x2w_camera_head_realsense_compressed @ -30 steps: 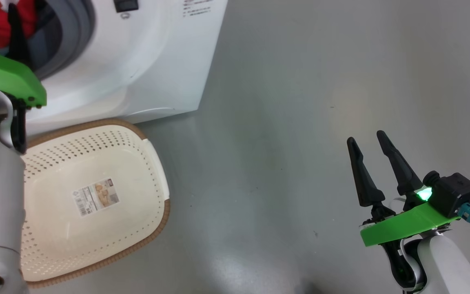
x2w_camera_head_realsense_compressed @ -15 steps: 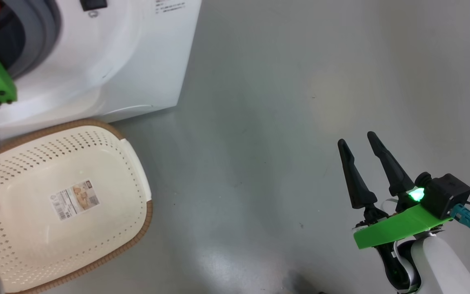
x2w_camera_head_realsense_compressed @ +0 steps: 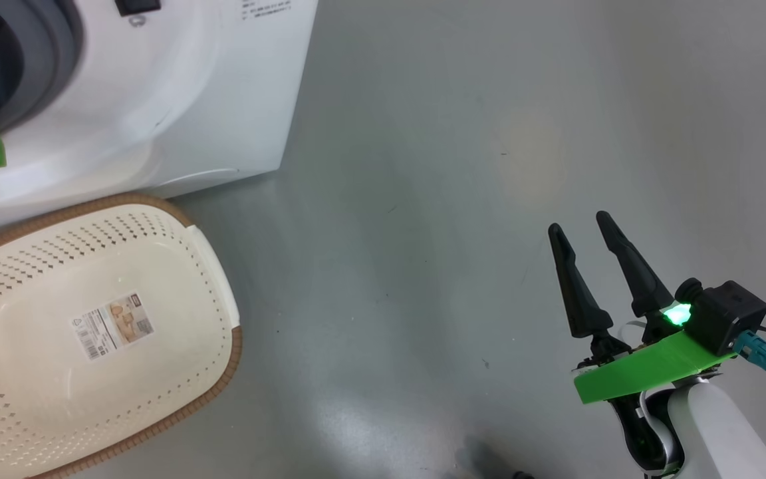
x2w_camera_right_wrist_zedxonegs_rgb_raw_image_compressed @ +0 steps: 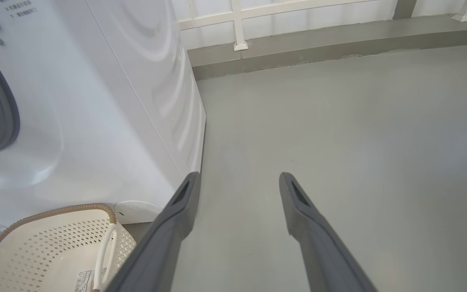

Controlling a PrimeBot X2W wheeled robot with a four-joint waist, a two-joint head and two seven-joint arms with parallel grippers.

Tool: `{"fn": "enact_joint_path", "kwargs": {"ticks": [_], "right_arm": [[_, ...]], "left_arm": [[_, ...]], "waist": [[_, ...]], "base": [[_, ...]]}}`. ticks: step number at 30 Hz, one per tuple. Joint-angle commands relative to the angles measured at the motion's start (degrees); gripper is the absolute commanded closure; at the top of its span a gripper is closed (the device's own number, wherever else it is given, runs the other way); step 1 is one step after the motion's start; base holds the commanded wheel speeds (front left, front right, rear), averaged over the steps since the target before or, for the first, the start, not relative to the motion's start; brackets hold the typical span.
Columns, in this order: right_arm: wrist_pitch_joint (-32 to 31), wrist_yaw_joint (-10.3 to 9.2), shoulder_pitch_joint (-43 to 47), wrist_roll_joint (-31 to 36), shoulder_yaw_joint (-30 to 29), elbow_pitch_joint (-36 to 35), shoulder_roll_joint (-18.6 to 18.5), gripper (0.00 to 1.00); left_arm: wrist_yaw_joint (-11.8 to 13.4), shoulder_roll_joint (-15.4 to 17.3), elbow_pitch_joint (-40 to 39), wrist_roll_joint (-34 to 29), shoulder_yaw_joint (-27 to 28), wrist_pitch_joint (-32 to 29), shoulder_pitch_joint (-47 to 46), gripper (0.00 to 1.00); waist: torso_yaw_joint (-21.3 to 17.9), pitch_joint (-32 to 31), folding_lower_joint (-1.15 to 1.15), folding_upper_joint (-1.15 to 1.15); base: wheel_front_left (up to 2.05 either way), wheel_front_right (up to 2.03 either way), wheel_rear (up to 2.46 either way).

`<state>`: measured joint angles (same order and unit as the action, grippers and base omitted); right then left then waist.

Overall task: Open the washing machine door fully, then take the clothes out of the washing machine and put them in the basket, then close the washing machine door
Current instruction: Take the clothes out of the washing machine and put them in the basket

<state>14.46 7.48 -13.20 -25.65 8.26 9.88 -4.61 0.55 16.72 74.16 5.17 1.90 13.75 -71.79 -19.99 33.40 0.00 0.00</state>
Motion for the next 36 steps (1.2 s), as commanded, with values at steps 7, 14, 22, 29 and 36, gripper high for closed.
{"fn": "enact_joint_path", "kwargs": {"ticks": [7,14,22,29,36], "right_arm": [[0.54,0.01,-0.47,-0.69,0.89,-1.47,-0.38,0.0],[0.54,0.01,-0.2,-0.47,0.59,-1.45,-0.99,0.0],[0.54,0.01,0.21,-0.11,0.07,-1.58,-1.84,0.0],[0.54,0.01,1.11,0.38,-1.25,-1.9,-2.47,0.0],[0.54,0.01,1.84,0.69,-1.98,-2.1,-2.88,0.0]], "left_arm": [[-0.25,1.68,-0.57,1.26,-0.07,0.44,-0.81,1.0],[-0.91,0.45,-3.73,2.67,0.39,1.19,0.28,1.0],[-1.35,-1.89,-19.05,4.61,3.52,1.23,8.38,1.0],[-3.52,-5.95,-32.4,4.15,6.19,1.24,18.34,1.0],[-5.62,-10.03,-43.3,3.05,9.42,1.24,26.87,1.0]], "waist": [[0.72,-0.21,0.0,0.0],[2.31,-1.6,0.0,0.0],[4.98,-3.4,0.0,0.0],[7.7,-5.4,0.0,0.0],[9.88,-6.62,0.0,0.0]], "base": [[0.0,0.0,0.0],[0.0,0.0,0.0],[0.0,0.0,0.0],[0.0,0.0,0.0],[0.0,0.0,0.0]]}}
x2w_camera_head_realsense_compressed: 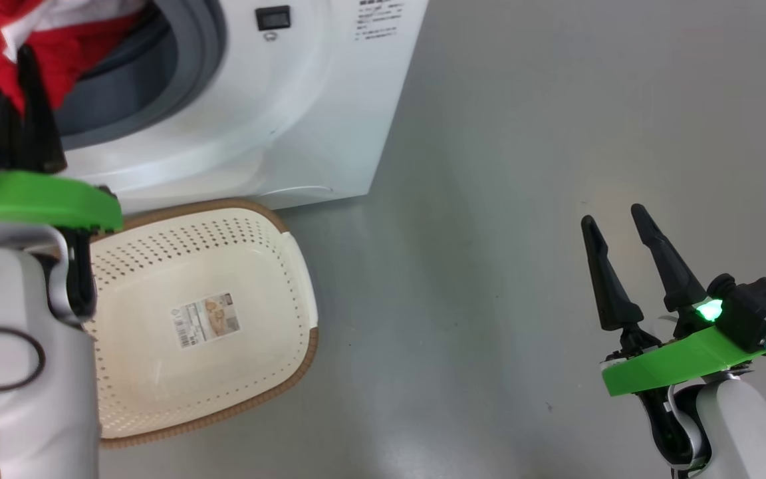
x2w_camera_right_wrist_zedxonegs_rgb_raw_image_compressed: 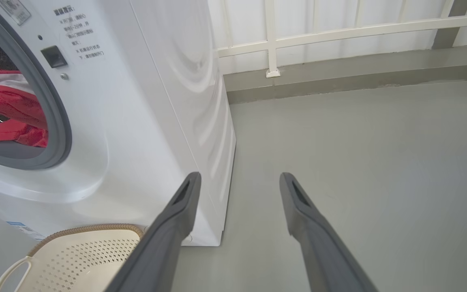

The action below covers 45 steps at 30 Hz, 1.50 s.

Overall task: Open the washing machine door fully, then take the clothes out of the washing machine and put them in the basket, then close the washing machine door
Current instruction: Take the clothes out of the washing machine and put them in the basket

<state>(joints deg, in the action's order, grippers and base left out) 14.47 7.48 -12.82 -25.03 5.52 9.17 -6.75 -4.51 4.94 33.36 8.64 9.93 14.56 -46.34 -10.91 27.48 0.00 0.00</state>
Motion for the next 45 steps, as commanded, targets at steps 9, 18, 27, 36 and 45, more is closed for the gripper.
{"fn": "enact_joint_path", "kwargs": {"ticks": [9,18,27,36,45], "right_arm": [[0.52,0.01,2.1,0.31,0.23,-1.33,-0.74,0.0],[0.52,0.01,2.77,0.3,0.2,-1.49,-0.79,0.0],[0.52,0.01,2.95,0.29,-0.04,-1.7,-0.93,0.0],[0.52,0.01,2.74,0.27,0.25,-1.87,-0.94,0.0],[0.52,0.01,1.58,0.08,0.36,-2.23,-0.84,0.0]], "left_arm": [[-1.97,-1.15,-14.37,-1.69,3.73,0.43,8.47,1.0],[-2.44,-2.02,-26.06,-0.44,2.72,0.43,14.8,1.0],[0.02,-2.05,-37.25,1.88,-0.05,0.43,18.59,1.0],[1.69,-2.05,-34.44,2.6,-1.55,0.43,21.61,1.0],[1.34,-2.06,-24.3,3.82,-1.79,0.43,23.1,1.0]], "waist": [[2.52,-2.1,0.0,0.0],[3.23,-3.08,0.0,0.0],[3.74,-2.96,0.0,0.0],[4.09,-2.46,0.0,0.0],[3.79,0.24,0.0,0.0]], "base": [[0.0,0.0,0.0],[0.0,0.0,0.0],[0.0,0.0,0.0],[0.0,0.0,0.0],[0.0,0.0,0.0]]}}
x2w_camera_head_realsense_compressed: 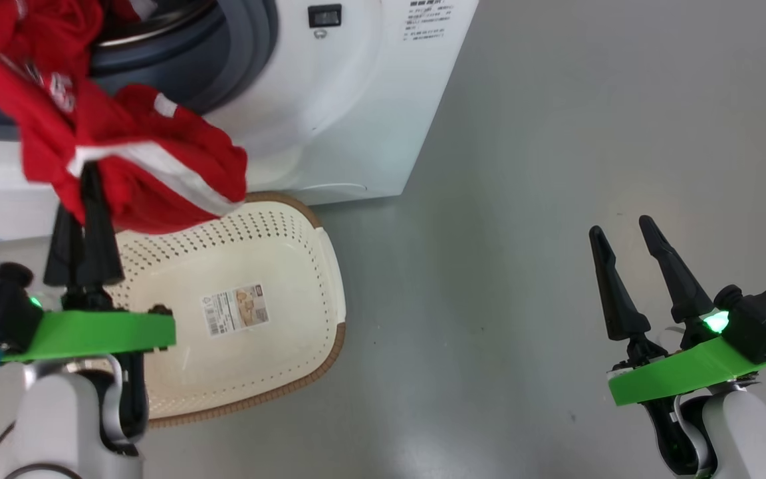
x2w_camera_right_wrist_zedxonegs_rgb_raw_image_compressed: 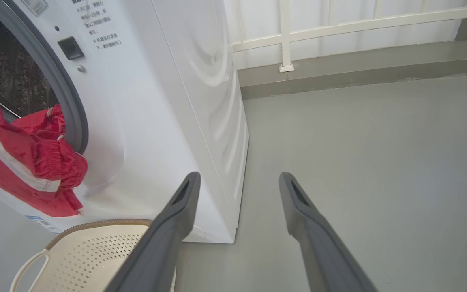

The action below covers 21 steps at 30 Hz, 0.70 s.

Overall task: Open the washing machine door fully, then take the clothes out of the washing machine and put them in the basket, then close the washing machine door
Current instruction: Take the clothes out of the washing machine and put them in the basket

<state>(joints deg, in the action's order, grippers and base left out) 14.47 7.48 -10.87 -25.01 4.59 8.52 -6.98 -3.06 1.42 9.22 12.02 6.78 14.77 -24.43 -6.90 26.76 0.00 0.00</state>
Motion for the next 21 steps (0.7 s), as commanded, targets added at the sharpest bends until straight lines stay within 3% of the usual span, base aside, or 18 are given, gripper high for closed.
{"fn": "enact_joint_path", "kwargs": {"ticks": [1,21], "right_arm": [[0.52,0.01,-0.37,0.06,1.29,-1.58,-0.61,0.0],[0.52,0.01,-3.83,-0.19,0.37,-3.2,-0.64,0.0]], "left_arm": [[-0.11,1.46,-0.16,0.44,1.36,0.23,1.18,1.0],[-0.85,1.46,22.02,-2.86,-1.71,0.23,-5.24,1.0]], "waist": [[-0.22,0.95,0.0,0.0],[-0.38,11.71,0.0,0.0]], "base": [[0.0,0.0,0.0],[0.0,0.0,0.0]]}}
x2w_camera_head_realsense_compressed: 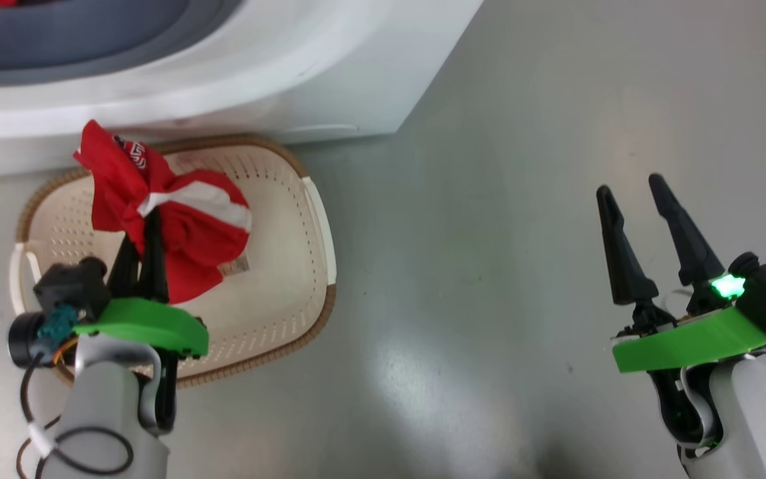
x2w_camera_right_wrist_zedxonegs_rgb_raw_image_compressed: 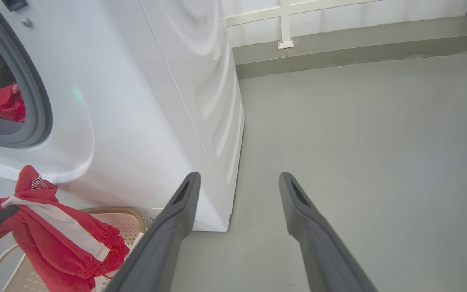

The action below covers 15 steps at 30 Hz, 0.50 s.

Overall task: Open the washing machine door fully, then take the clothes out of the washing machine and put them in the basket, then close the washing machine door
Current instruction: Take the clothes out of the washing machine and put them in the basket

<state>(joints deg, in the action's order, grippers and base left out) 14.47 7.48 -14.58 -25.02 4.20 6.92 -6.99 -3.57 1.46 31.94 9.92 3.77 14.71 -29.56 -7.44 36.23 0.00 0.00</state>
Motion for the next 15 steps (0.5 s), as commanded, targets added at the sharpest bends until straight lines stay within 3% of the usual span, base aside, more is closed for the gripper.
{"fn": "enact_joint_path", "kwargs": {"ticks": [1,15], "right_arm": [[0.52,0.01,-0.31,-0.18,0.69,-1.68,-0.66,0.0],[0.52,0.01,-1.98,-0.03,-0.15,-3.29,-1.13,0.0]], "left_arm": [[-0.39,1.42,0.56,-0.87,1.3,0.29,-0.91,1.0],[-0.39,1.42,12.85,-2.93,0.69,0.29,-9.64,1.0]], "waist": [[0.23,3.05,0.0,0.0],[0.37,10.54,0.0,0.0]], "base": [[0.0,0.0,0.0],[0.0,0.0,0.0]]}}
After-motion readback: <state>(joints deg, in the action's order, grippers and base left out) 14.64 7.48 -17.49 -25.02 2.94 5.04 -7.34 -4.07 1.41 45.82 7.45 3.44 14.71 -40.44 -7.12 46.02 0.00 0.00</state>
